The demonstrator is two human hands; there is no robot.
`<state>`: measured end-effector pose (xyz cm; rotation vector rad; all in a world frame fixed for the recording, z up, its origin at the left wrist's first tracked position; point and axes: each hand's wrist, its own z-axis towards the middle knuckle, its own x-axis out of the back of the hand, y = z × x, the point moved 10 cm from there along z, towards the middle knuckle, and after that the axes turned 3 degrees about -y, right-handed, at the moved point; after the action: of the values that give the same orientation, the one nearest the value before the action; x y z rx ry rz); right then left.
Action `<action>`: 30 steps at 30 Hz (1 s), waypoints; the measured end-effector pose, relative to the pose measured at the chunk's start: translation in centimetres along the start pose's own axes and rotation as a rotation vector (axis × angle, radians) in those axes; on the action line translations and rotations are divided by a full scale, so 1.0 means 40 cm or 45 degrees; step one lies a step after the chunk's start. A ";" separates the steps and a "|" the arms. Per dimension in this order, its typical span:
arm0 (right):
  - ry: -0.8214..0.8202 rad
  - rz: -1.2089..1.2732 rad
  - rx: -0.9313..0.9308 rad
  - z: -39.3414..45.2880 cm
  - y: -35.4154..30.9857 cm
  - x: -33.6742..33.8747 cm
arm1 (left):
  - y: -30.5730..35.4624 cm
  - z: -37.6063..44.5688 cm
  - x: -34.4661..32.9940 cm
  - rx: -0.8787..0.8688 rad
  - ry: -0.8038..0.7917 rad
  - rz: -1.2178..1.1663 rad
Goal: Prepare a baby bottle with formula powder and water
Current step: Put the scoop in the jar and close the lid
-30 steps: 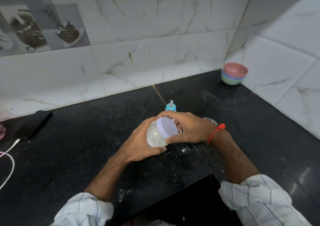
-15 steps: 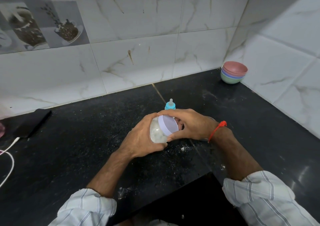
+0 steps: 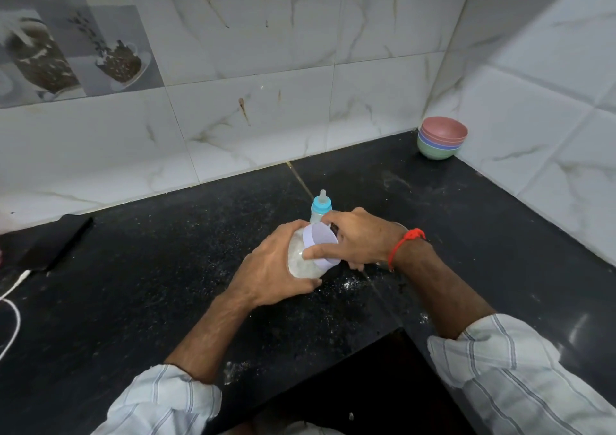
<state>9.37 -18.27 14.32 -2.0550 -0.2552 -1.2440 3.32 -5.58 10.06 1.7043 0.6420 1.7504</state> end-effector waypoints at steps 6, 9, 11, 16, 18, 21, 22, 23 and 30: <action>0.317 -0.207 -0.061 -0.021 0.022 0.092 | 0.008 0.003 0.016 -0.031 0.056 -0.144; 0.123 -0.066 0.259 -0.032 -0.039 0.061 | -0.006 0.002 0.032 -0.025 0.075 -0.143; 0.147 -0.069 0.317 -0.032 -0.054 0.043 | -0.009 0.004 0.034 -0.023 0.059 -0.163; 0.434 -0.347 0.250 -0.025 -0.068 0.031 | -0.005 0.003 0.019 -0.027 -0.027 -0.218; 0.517 -0.416 0.418 -0.038 -0.101 0.031 | -0.001 0.000 0.011 -0.035 -0.049 -0.246; 0.714 -0.459 0.560 -0.061 -0.126 0.033 | 0.006 0.005 0.007 -0.052 -0.055 -0.262; 0.784 -0.441 0.508 -0.061 -0.125 0.036 | 0.006 0.007 0.012 -0.045 -0.041 -0.266; 0.840 -0.427 0.417 -0.055 -0.122 0.036 | 0.005 0.009 0.014 -0.031 -0.029 -0.263; 0.804 -0.294 0.324 -0.049 -0.110 0.005 | 0.000 0.002 0.013 -0.043 -0.066 -0.187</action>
<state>5.90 -16.39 17.13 -1.3620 -0.3339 -1.8261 3.40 -5.21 10.46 1.6320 0.6926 1.6016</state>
